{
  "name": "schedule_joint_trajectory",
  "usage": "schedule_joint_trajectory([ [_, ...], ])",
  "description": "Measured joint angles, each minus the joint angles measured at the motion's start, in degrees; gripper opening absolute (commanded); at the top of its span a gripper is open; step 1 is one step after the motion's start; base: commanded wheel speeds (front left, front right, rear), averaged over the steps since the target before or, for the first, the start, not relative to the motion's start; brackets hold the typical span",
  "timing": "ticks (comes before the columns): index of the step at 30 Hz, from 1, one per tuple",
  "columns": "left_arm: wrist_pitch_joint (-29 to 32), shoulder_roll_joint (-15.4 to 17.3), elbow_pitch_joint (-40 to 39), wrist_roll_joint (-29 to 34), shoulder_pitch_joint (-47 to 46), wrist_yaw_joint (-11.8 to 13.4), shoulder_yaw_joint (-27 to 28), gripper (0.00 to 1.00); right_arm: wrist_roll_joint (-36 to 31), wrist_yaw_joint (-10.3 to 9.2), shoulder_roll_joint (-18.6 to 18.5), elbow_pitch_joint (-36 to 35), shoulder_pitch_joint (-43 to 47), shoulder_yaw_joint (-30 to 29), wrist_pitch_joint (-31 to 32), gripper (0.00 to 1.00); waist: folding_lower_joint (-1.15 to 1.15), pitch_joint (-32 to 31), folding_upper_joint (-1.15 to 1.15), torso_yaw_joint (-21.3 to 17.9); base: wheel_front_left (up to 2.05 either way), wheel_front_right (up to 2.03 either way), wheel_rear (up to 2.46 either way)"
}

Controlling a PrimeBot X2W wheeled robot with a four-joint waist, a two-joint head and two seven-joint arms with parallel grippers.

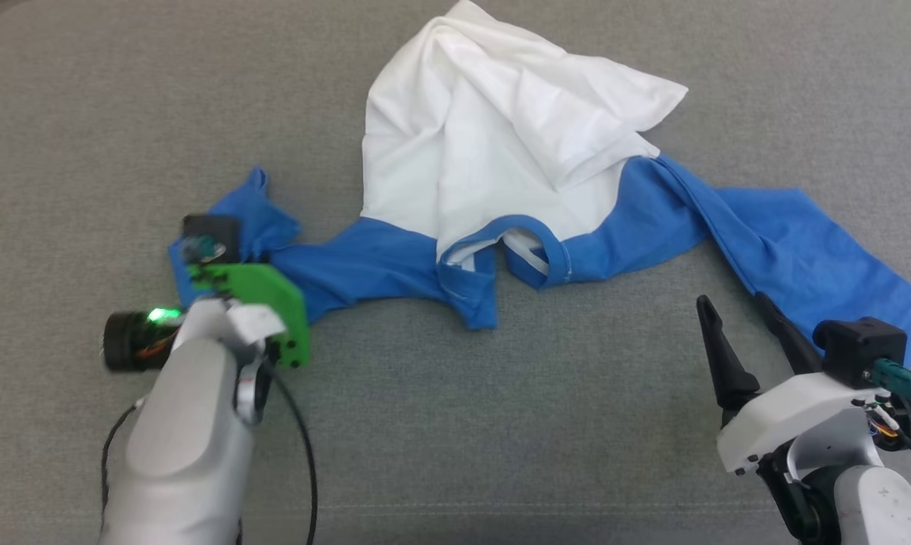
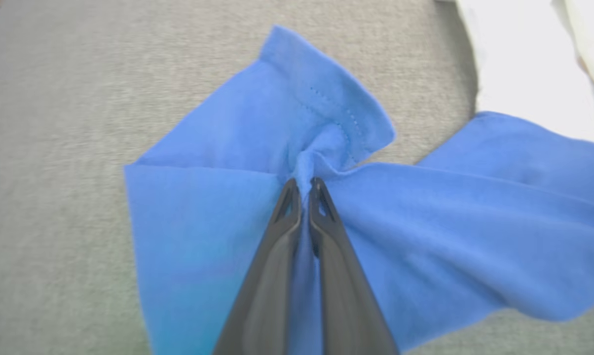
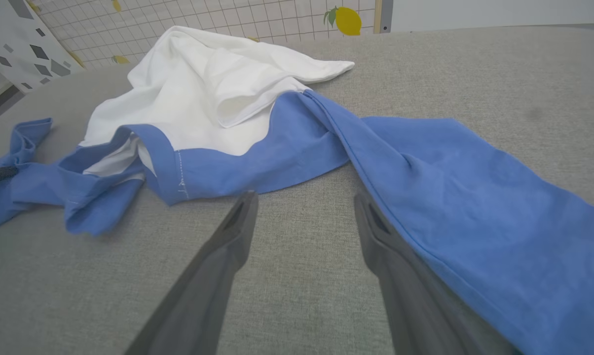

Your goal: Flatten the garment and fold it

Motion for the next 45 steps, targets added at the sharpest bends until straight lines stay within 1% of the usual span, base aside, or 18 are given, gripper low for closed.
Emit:
schedule_joint_trajectory([
  [5,-6.6,2.0,-6.6,-2.5,7.2,3.8,5.6,0.0,0.1,0.0,0.0,0.0,0.3,-1.2,0.6,1.0,0.0,-1.7,0.0,1.3,0.0,0.0,0.0],
  [9,-9.1,4.8,-10.4,-3.6,12.0,6.4,10.0,0.0,-0.3,0.0,0.1,0.4,0.8,-2.8,2.1,1.0,0.0,-2.8,0.0,2.6,0.0,0.0,0.0],
  [10,-11.2,5.7,-11.3,-4.3,14.1,8.3,12.3,0.0,-0.9,0.0,0.1,1.0,1.1,-4.6,3.6,1.0,0.0,-3.3,0.0,3.4,0.0,0.0,0.0],
  [11,-12.0,5.7,-11.4,-4.9,14.6,8.8,13.1,0.0,-1.3,0.0,0.1,1.2,1.1,-5.2,4.2,1.0,0.0,-3.4,0.0,3.7,0.0,0.0,0.0],
  [12,-12.9,5.7,-11.4,-5.2,14.9,9.1,13.6,0.07,-1.5,0.0,0.1,1.4,1.1,-5.8,4.7,1.0,0.0,-3.5,0.0,3.8,0.0,0.0,0.0],
  [13,-13.8,5.6,-11.5,-5.4,15.3,9.3,13.9,0.74,-1.7,0.0,0.1,1.7,1.1,-6.4,5.5,1.0,0.0,-3.6,0.0,4.0,0.0,0.0,0.0],
  [14,-14.3,5.3,-11.5,-6.0,15.5,9.0,13.9,1.0,-2.4,0.0,0.1,1.9,1.1,-7.0,6.4,1.0,0.0,-3.7,0.0,4.2,0.0,0.0,0.0],
  [21,-21.5,-0.3,-13.5,-9.2,16.1,3.5,10.9,1.0,-9.5,0.0,0.1,4.5,-2.8,-9.8,9.5,1.0,0.0,-2.4,0.0,4.9,0.0,0.0,0.0],
  [26,-26.2,-3.1,-14.8,-9.4,16.5,0.3,8.2,1.0,-15.0,0.0,0.1,9.7,-6.0,-11.3,17.0,1.0,0.0,-0.9,0.0,5.5,0.0,0.0,0.0],
  [27,-27.2,-4.1,-16.5,-9.2,16.6,-0.5,6.9,1.0,-18.4,0.03,0.2,11.1,-6.7,-14.1,21.3,1.0,0.0,-0.2,0.0,6.2,0.0,0.0,0.0],
  [29,-27.2,-4.6,-18.4,-8.6,16.8,-0.7,6.5,1.0,-19.5,0.04,0.2,10.8,-7.6,-15.6,22.7,1.0,0.0,0.1,0.0,6.6,0.0,0.0,0.0],
  [30,-27.2,-4.8,-19.9,-8.3,17.0,-0.8,6.5,1.0,-19.9,0.04,0.2,10.7,-7.9,-16.4,23.2,0.49,0.0,0.3,0.0,6.8,0.0,0.0,0.0],
  [31,-27.2,-4.9,-21.5,-7.9,17.2,-1.1,6.5,1.0,-20.0,0.04,0.2,10.6,-8.2,-17.2,23.6,0.38,0.0,0.4,0.0,6.9,0.0,0.0,0.0],
  [32,-27.3,-5.0,-22.7,-7.5,17.5,-1.2,6.5,1.0,-20.2,0.04,0.2,10.5,-8.3,-17.8,23.6,0.05,0.0,0.5,0.0,7.0,0.0,0.0,0.0],
  [33,-27.3,-5.1,-23.7,-6.9,17.7,-1.3,6.6,1.0,-20.4,0.04,0.0,10.3,-8.4,-18.4,23.6,0.0,0.0,0.5,0.0,7.0,0.0,0.0,0.0],
  [35,-27.3,-5.2,-25.2,-5.8,18.3,-1.7,6.6,1.0,-20.4,0.03,-0.8,10.1,-8.8,-19.6,23.5,0.0,0.0,0.4,0.0,6.9,0.0,0.0,0.0],
  [39,-27.4,-5.4,-26.9,-4.9,18.9,-2.0,6.1,1.0,-20.2,0.02,-5.2,8.8,-13.1,-19.8,22.3,0.0,0.0,0.7,0.0,6.8,0.0,0.0,0.0],
  [45,-27.4,-5.6,-28.3,-4.5,18.6,-2.7,4.3,1.0,-18.9,0.02,-15.2,9.0,-27.5,-11.8,22.1,0.0,0.0,2.5,0.0,7.9,0.0,0.0,0.0],
])
